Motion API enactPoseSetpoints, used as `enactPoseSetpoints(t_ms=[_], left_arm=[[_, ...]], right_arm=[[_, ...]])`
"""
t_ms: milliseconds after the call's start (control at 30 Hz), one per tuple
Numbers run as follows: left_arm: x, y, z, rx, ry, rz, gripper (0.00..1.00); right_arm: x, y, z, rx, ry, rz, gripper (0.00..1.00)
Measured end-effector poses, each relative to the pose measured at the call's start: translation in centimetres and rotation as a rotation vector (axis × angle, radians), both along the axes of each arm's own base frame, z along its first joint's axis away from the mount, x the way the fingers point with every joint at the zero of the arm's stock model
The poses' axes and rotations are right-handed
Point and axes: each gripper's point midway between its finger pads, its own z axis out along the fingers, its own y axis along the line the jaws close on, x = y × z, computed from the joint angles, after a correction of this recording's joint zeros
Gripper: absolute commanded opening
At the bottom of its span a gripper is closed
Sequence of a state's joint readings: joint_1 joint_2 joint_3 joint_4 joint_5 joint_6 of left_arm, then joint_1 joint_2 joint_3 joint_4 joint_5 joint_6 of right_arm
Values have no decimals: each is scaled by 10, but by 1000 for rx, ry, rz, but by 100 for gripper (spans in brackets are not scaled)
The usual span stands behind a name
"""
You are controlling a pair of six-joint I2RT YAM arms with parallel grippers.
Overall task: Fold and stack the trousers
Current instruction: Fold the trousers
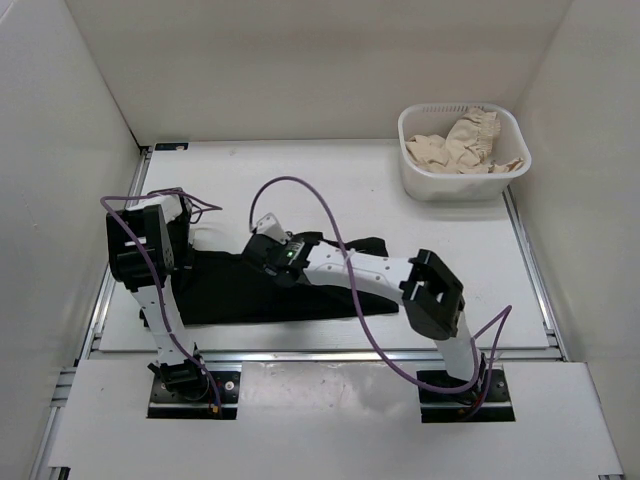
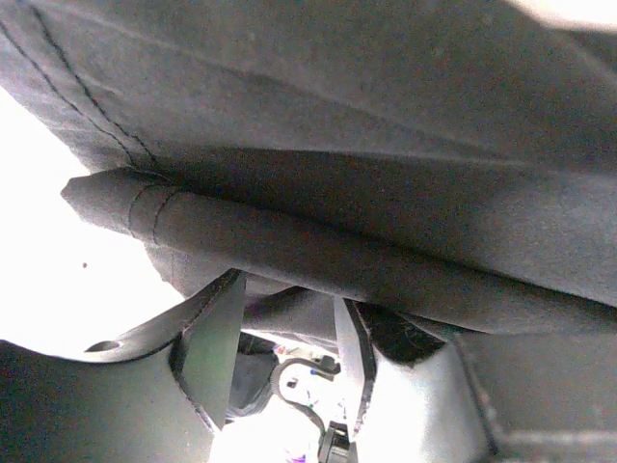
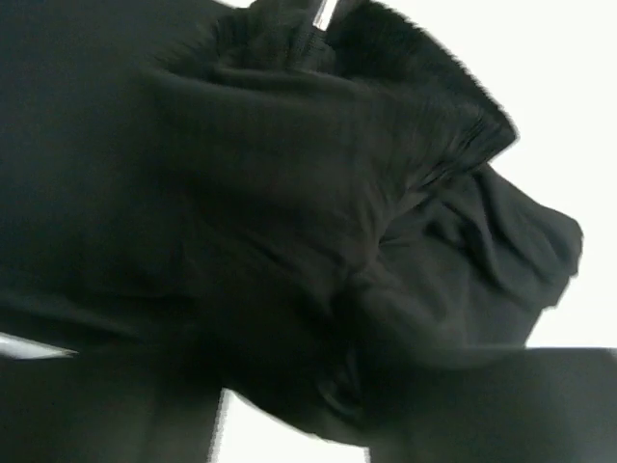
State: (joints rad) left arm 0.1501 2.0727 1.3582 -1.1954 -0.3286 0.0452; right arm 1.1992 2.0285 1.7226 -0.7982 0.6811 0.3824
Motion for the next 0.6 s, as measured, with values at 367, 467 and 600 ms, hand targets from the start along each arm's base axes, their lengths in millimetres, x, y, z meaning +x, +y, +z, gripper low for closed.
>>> enactPoseSetpoints(t_ms=[367, 467, 600], left_arm=[[15, 1, 4, 10, -108, 9, 67], [35, 0, 8, 5, -213, 25, 70], [69, 3, 31, 20, -359, 32, 77]], right_arm=[[-45, 27, 4, -18, 61, 341, 87], [-43, 1, 39, 89, -2, 274, 86], [-22, -47, 70, 242, -58, 90, 85]])
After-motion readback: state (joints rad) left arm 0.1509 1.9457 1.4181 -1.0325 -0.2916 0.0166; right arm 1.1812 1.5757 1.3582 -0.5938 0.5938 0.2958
